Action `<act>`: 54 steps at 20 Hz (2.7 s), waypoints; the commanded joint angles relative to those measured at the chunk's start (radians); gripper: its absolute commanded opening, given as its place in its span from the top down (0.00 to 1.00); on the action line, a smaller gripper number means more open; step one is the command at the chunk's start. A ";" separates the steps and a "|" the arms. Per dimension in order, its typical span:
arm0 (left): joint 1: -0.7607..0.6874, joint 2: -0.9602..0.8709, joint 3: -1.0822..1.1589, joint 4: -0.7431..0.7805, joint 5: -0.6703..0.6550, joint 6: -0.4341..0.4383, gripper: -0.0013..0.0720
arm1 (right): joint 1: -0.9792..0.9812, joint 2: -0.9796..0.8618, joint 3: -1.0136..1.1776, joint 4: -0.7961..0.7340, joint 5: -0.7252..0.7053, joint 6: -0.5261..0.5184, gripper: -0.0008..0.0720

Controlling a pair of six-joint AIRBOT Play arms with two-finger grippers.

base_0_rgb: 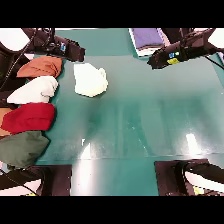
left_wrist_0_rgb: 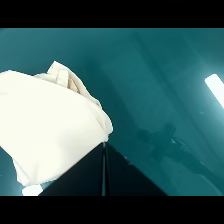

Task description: Fold the shirts.

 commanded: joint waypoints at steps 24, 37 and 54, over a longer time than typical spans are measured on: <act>0.068 -0.517 0.000 0.053 0.116 -0.124 0.05 | 0.001 0.000 0.001 0.002 0.004 0.000 0.97; 0.084 -0.106 0.325 0.246 0.029 -0.085 0.94 | -0.008 0.082 0.246 -0.028 0.000 0.000 0.97; -0.214 0.019 -0.020 0.183 -0.092 -0.076 0.21 | -0.151 0.110 0.403 -0.050 0.110 0.012 0.97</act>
